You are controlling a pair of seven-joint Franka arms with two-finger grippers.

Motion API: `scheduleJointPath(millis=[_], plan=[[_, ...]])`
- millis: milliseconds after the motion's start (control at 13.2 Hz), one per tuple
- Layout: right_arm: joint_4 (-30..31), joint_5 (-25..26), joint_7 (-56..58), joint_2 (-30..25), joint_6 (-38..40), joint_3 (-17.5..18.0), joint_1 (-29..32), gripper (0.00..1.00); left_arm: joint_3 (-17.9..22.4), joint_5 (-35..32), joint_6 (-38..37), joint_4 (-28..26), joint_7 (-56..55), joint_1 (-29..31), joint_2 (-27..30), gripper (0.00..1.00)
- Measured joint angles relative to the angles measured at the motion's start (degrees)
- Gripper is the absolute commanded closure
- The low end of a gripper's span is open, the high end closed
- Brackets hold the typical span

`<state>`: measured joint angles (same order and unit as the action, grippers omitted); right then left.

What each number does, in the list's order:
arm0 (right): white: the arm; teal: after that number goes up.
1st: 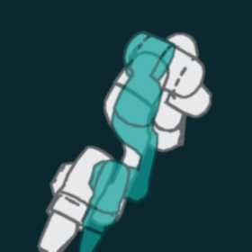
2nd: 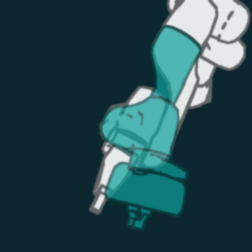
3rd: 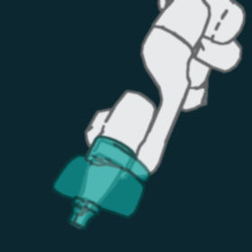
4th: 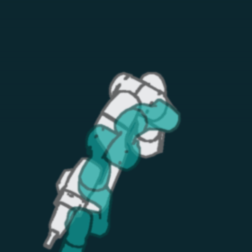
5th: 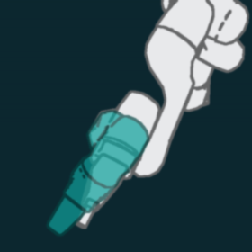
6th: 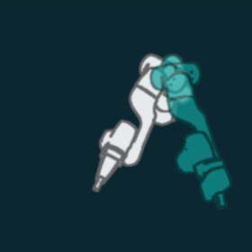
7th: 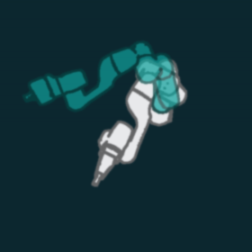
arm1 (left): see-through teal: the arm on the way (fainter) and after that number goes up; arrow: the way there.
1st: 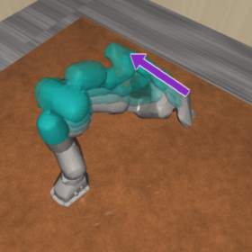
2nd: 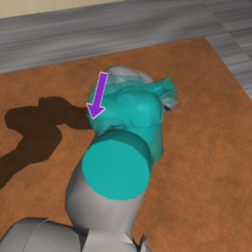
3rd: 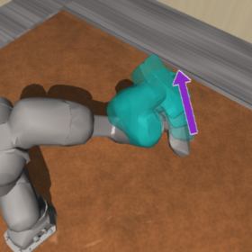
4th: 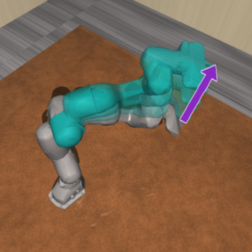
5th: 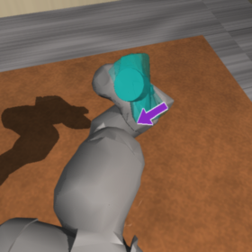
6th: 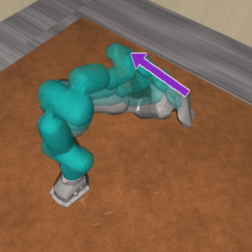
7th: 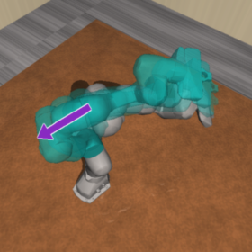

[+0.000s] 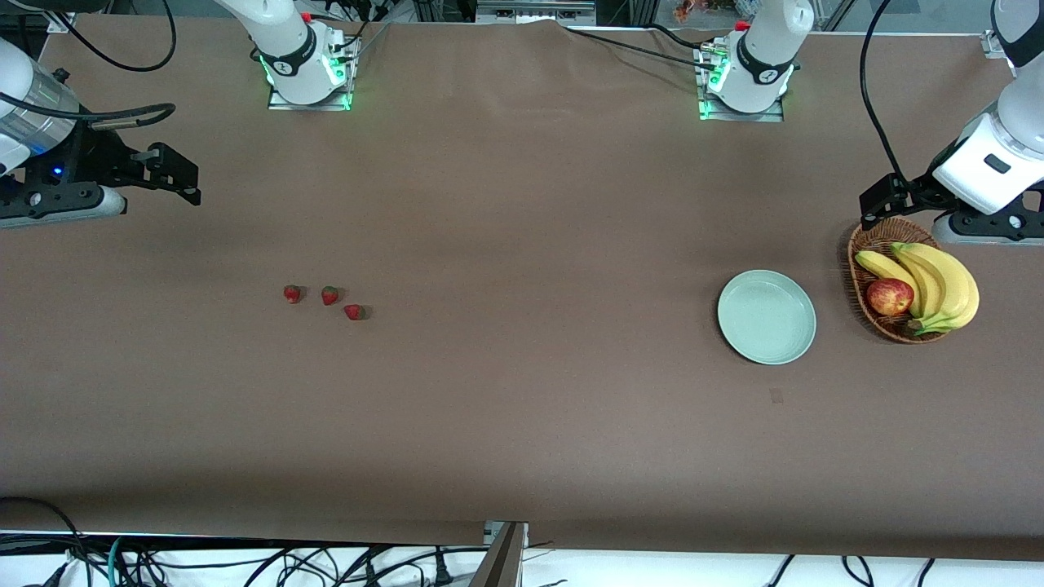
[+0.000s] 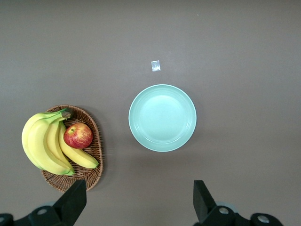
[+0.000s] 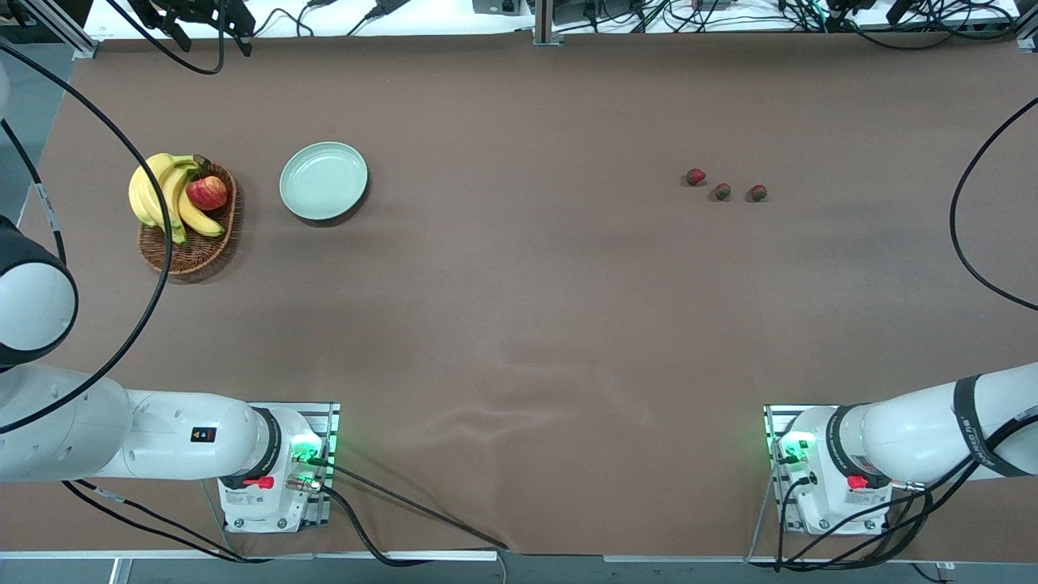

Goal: Collect all strawberries into plate

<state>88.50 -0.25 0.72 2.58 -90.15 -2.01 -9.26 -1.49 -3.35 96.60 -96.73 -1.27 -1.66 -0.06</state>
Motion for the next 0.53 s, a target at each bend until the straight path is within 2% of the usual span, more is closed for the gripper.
scheduleJointPath(millis=[304, 532], plan=[[0.1, 0.0, 0.0, 0.0, 0.1, 0.0, 0.0, 0.0, 0.0, 0.0, 0.0, 0.0, 0.0, 0.0, 0.0, 0.0], [3.2, -0.4, 0.0, 0.1, -1.3, 0.1, 0.0, 0.0, 0.0, 0.0, 0.0, 0.0, -0.1, 0.0, -0.1, 0.0]])
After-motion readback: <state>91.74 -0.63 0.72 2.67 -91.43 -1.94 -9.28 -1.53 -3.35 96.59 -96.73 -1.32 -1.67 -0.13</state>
